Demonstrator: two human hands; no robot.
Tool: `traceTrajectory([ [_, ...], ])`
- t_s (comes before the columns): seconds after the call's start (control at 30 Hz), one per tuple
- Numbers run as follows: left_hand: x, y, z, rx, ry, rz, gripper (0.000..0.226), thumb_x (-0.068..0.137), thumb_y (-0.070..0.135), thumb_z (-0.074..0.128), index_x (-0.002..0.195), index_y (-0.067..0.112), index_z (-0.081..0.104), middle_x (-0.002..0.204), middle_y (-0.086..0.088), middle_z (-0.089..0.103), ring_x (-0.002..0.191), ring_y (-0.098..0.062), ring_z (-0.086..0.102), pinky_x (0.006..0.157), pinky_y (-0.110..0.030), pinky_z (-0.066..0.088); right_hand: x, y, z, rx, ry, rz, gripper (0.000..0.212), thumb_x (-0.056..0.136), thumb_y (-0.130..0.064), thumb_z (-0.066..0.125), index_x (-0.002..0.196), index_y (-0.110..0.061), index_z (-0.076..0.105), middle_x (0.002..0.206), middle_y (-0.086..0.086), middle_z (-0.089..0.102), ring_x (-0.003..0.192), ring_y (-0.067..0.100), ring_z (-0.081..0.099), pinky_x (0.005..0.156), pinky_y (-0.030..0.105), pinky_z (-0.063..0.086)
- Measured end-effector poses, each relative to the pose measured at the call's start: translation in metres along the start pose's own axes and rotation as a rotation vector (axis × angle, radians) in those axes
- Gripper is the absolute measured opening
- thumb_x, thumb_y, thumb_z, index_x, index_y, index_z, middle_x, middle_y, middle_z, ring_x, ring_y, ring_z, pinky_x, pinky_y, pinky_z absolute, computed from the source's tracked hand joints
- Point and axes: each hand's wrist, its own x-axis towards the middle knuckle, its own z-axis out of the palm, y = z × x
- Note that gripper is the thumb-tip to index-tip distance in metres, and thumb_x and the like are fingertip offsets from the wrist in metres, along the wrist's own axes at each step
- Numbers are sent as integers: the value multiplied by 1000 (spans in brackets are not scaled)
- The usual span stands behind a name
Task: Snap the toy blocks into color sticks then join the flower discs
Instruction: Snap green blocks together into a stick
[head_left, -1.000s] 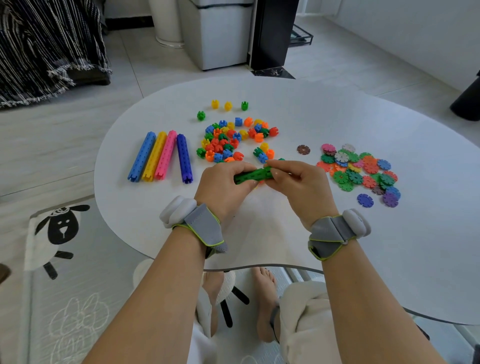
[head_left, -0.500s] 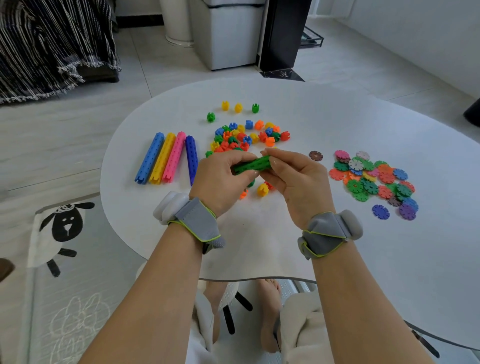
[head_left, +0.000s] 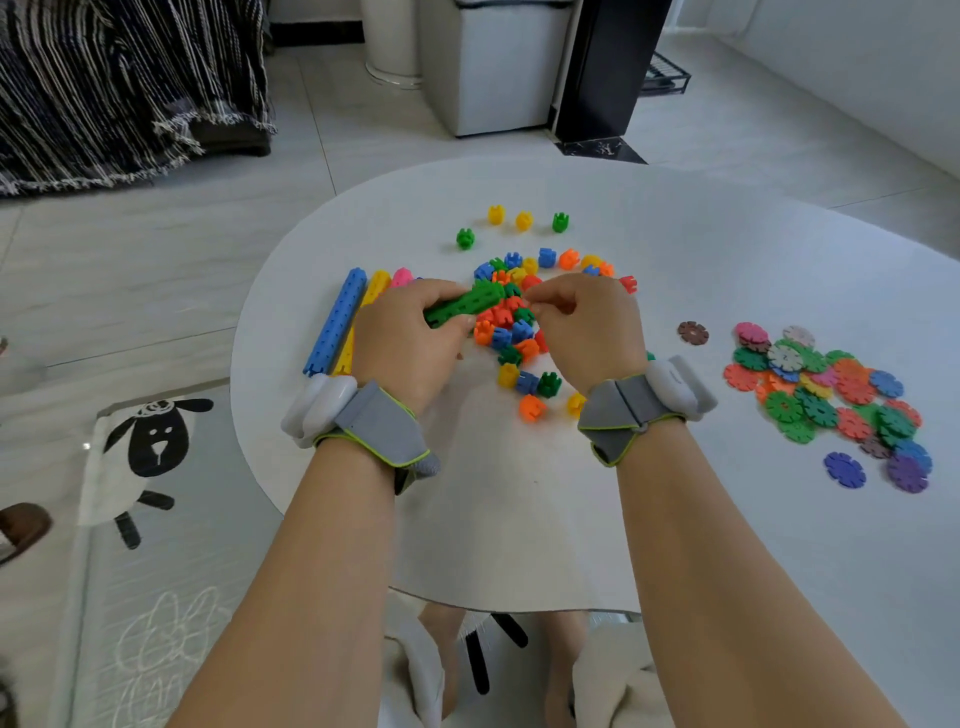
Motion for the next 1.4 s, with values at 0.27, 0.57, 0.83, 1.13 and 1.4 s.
traceTrajectory([
  [0.27, 8, -16, -15, -6, 87, -46, 24, 80, 13, 68, 103, 20, 70, 96, 5, 68, 82, -27, 67, 85, -41, 53, 11, -16, 31, -322, -161, -125, 29, 87, -36, 58, 114, -30, 66, 122, 2, 54, 119, 28, 43, 98, 35, 34],
  [0.57, 5, -21, -22, 5, 61, -50, 23, 84, 15, 65, 106, 20, 70, 93, 3, 68, 82, -23, 67, 83, -37, 54, 13, -27, 49, -501, -199, -57, 32, 85, -38, 61, 115, -28, 61, 125, 3, 38, 119, 30, 30, 100, 36, 25],
  [0.83, 1, -17, -21, 23, 22, -47, 23, 85, 18, 63, 107, 22, 68, 92, 4, 68, 81, -16, 64, 85, -27, 49, 8, -32, 38, 192, 185, 58, 8, 84, -20, 65, 89, -21, 58, 81, -10, 60, 83, 12, 59, 76, 26, 46],
  [1.13, -1, -11, -10, -38, 24, -1, 21, 84, 15, 66, 105, 18, 67, 86, 12, 61, 82, -8, 59, 72, -9, 44, -3, -31, 29, 969, -41, 291, 13, 93, -5, 55, 99, -5, 67, 94, 14, 71, 85, 22, 71, 76, 28, 57],
  [1.4, -2, -5, 1, -84, 14, 12, 21, 84, 16, 65, 105, 18, 68, 92, 2, 70, 80, -16, 66, 77, -37, 56, -4, -29, 24, 1163, -17, 349, 12, 94, -6, 54, 95, -7, 66, 101, 18, 69, 89, 25, 70, 74, 30, 57],
])
